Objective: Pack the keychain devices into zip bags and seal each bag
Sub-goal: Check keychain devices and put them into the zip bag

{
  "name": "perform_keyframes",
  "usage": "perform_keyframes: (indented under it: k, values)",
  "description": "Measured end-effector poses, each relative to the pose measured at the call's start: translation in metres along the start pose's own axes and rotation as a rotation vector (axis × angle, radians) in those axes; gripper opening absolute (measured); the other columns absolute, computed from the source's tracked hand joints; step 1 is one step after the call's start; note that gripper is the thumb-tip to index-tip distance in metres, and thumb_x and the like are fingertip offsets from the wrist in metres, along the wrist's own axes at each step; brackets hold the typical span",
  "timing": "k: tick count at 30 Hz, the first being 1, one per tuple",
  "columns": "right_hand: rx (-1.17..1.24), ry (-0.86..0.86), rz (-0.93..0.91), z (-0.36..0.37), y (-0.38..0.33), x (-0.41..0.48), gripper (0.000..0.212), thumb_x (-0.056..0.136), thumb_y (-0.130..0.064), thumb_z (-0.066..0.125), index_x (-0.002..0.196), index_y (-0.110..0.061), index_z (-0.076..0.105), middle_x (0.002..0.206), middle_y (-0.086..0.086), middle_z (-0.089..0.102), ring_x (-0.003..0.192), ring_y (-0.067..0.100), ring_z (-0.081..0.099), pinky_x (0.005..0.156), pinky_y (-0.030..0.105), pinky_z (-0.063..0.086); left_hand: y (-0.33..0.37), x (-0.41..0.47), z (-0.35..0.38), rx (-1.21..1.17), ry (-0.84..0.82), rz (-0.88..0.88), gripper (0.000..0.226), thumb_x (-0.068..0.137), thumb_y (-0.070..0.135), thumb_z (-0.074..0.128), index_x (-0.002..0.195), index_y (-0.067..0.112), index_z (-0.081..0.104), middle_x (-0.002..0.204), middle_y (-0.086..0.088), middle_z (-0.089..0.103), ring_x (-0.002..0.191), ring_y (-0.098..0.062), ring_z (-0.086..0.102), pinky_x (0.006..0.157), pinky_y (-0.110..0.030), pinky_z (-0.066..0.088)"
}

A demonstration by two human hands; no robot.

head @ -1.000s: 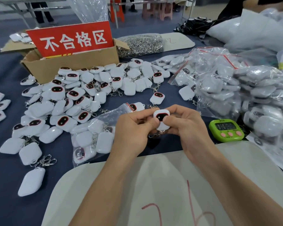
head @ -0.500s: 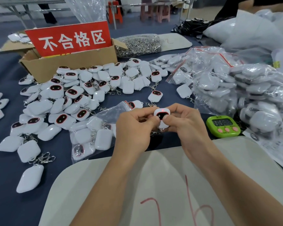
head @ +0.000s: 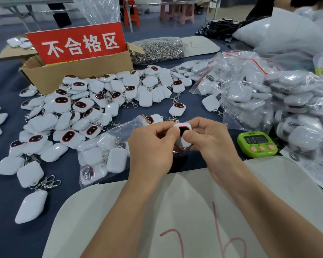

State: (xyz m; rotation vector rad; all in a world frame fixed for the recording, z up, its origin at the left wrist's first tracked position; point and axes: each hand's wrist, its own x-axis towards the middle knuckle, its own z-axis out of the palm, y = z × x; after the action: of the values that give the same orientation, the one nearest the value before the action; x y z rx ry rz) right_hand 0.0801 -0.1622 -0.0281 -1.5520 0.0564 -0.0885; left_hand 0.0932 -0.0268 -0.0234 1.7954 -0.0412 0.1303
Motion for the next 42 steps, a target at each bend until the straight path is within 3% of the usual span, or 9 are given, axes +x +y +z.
perform_keyframes:
  k: [8,12,14,26,29,32,35,38,42]
  values:
    - [-0.025,-0.006,-0.023,0.001,-0.001,0.0,0.017,0.09,0.006,0.061,0.092,-0.007,0.071,0.083,0.017,0.077,0.078,0.036,0.075,0.079,0.054,0.063,-0.003,0.002,-0.001,0.0,0.005,0.0,0.017,0.081,0.038,0.065,0.087,0.039,0.081,0.071,0.008,0.076,0.071,-0.02,0.075,0.076,-0.048,0.062]
    - [-0.008,-0.072,-0.038,0.002,-0.002,-0.002,0.022,0.087,0.011,0.069,0.1,-0.007,0.07,0.082,0.012,0.079,0.072,0.026,0.077,0.067,0.026,0.059,-0.003,0.002,-0.003,-0.078,0.005,-0.023,0.012,0.082,0.037,0.073,0.088,0.036,0.082,0.074,0.003,0.077,0.07,-0.025,0.075,0.073,-0.05,0.064]
    - [-0.021,-0.066,-0.041,0.001,-0.002,-0.001,0.024,0.086,0.011,0.07,0.1,-0.008,0.07,0.081,0.012,0.079,0.07,0.024,0.076,0.066,0.023,0.057,-0.003,0.002,-0.002,-0.103,-0.003,-0.019,0.01,0.082,0.037,0.074,0.087,0.037,0.082,0.073,0.001,0.077,0.067,-0.025,0.076,0.072,-0.05,0.064]
    - [-0.069,-0.015,-0.009,-0.002,-0.005,0.0,0.027,0.08,0.009,0.075,0.094,-0.014,0.074,0.078,0.009,0.079,0.071,0.026,0.075,0.068,0.034,0.056,-0.007,0.003,0.001,-0.12,-0.022,-0.001,0.013,0.081,0.036,0.072,0.089,0.037,0.082,0.079,0.002,0.079,0.078,-0.029,0.077,0.078,-0.052,0.063]
    - [-0.077,-0.001,-0.042,0.001,-0.004,-0.002,0.027,0.084,0.006,0.073,0.099,-0.016,0.074,0.081,0.006,0.08,0.074,0.023,0.078,0.071,0.031,0.058,-0.005,0.002,0.0,-0.113,0.01,0.026,0.01,0.088,0.03,0.077,0.085,0.039,0.082,0.076,0.006,0.078,0.07,-0.019,0.076,0.067,-0.037,0.062]
    - [-0.06,0.065,-0.069,0.001,-0.004,-0.001,0.022,0.082,-0.004,0.077,0.098,-0.019,0.076,0.085,0.005,0.08,0.081,0.027,0.078,0.083,0.044,0.062,-0.002,0.002,-0.003,-0.068,0.092,0.086,0.007,0.091,0.027,0.078,0.09,0.033,0.082,0.073,0.014,0.076,0.062,-0.007,0.072,0.054,-0.017,0.052]
    - [-0.08,0.141,-0.132,-0.003,-0.008,-0.001,0.016,0.076,-0.014,0.08,0.086,-0.026,0.079,0.083,0.0,0.08,0.079,0.018,0.077,0.078,0.035,0.061,-0.003,0.0,-0.002,0.0,0.16,0.122,0.017,0.088,0.018,0.08,0.097,0.033,0.081,0.079,0.019,0.075,0.073,-0.001,0.072,0.067,-0.028,0.06]
    - [-0.273,0.243,-0.246,-0.005,-0.007,-0.003,0.033,0.08,-0.004,0.078,0.077,-0.037,0.077,0.079,-0.013,0.077,0.072,0.009,0.07,0.072,0.025,0.055,-0.002,-0.006,-0.001,0.121,0.165,0.278,0.036,0.083,0.009,0.082,0.109,0.033,0.08,0.092,0.025,0.074,0.088,0.004,0.07,0.078,-0.011,0.052]
    - [-0.457,0.351,-0.359,-0.003,-0.009,-0.009,0.039,0.081,-0.002,0.078,0.077,-0.04,0.075,0.076,-0.017,0.072,0.075,-0.003,0.061,0.071,0.006,0.042,-0.003,-0.009,-0.003,0.217,0.168,0.291,0.026,0.081,0.016,0.084,0.098,0.036,0.082,0.079,0.027,0.071,0.072,0.006,0.063,0.071,-0.01,0.046]
